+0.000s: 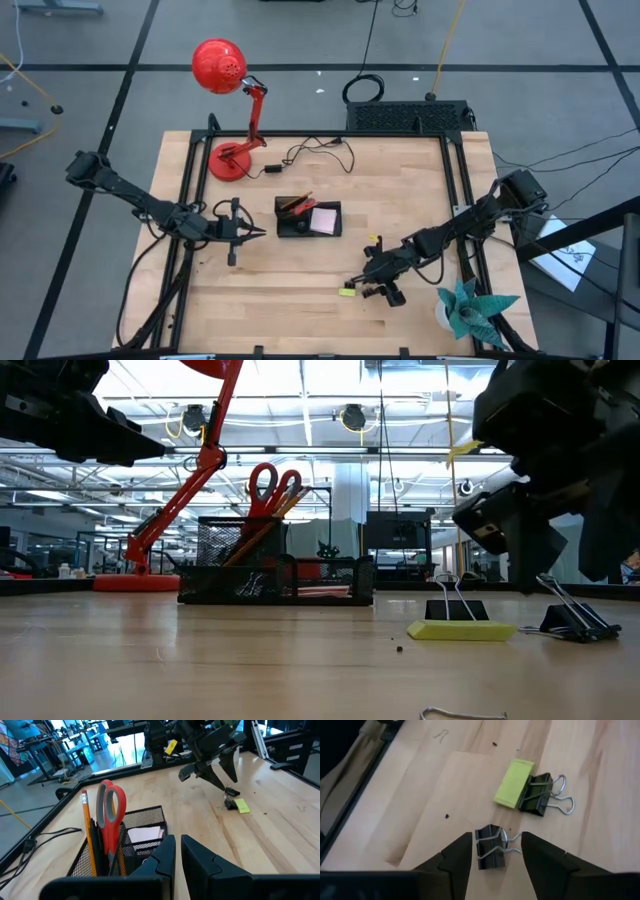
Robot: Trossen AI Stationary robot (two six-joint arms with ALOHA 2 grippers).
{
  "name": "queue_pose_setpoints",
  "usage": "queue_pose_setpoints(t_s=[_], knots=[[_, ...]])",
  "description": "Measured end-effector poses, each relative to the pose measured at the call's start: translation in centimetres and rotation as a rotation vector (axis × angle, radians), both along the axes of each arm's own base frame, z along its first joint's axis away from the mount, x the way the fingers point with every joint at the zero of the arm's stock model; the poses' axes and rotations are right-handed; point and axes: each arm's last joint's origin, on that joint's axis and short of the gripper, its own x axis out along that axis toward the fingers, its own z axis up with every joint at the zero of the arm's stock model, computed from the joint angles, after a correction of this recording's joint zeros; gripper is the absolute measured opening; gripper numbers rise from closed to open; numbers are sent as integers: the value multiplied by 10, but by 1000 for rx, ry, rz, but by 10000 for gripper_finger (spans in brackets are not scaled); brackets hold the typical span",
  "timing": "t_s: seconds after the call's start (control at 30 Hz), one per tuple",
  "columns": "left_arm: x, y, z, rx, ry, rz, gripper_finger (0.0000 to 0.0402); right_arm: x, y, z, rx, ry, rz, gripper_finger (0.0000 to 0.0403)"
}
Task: Pick and place office supplies into organizer
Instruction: Put the right binder clip into the desk organizer
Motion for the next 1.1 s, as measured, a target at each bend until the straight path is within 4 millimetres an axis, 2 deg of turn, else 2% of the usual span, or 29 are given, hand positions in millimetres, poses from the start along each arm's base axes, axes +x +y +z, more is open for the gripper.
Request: queue_pose_setpoints(t_s=[0.17, 0.5, 1.1], knots=[[0, 0, 0, 0, 1, 0, 37, -1, 3, 0, 3, -7, 10, 148], [0, 0, -1, 0, 7, 1, 37, 3, 5, -19, -7, 33, 1, 106], [0, 0, -1, 1, 8, 1, 37, 7, 7, -14, -34, -58, 69, 5]])
